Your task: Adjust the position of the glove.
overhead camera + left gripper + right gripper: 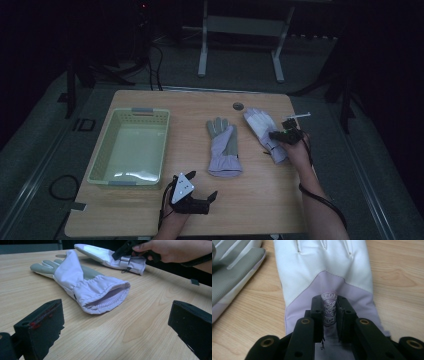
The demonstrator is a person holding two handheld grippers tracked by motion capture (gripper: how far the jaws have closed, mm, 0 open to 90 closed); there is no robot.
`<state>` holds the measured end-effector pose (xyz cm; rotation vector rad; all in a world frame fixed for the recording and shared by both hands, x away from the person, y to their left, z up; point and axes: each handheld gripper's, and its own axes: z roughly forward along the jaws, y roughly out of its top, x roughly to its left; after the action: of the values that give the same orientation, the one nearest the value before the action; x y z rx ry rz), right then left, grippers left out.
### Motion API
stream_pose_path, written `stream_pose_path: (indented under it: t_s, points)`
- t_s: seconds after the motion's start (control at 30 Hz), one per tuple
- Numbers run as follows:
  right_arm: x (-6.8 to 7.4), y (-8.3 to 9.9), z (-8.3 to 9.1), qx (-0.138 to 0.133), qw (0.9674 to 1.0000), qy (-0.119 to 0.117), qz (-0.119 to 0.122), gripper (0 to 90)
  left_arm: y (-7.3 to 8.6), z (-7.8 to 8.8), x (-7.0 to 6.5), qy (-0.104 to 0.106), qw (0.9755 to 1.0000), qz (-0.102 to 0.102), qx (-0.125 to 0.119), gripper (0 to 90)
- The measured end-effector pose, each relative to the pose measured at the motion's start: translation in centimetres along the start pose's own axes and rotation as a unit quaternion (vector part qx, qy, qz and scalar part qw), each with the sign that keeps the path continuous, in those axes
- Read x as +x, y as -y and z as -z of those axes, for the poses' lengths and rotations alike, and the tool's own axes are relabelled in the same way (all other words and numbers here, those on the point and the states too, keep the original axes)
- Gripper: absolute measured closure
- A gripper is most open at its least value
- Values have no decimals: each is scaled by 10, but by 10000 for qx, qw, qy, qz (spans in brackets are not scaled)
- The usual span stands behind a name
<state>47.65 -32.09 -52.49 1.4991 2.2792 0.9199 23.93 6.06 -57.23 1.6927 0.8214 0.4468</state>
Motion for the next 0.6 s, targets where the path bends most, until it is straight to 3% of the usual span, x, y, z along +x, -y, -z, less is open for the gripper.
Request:
stream_pose_path:
  t_s: [0.17, 0.3, 0.37, 0.53, 0.6]
  points:
    - [6, -2, 21, -134, 9997, 168, -143, 790, 0, 0, 0, -3, 10000, -8, -4, 7]
    - [10, -2, 45, -398, 9983, 264, -338, 791, 0, 0, -1, -4, 10000, -26, 3, 7]
    - [13, -2, 60, -531, 9968, 325, -510, 792, 0, 0, -1, -7, 10000, -19, 2, 7]
    - [19, -1, 80, -607, 9942, 481, -749, 793, 0, 0, -1, -22, 10000, -16, 3, 7]
    - [24, 3, 92, -693, 9908, 637, -969, 793, 0, 0, -1, -29, 10000, -37, 6, 7]
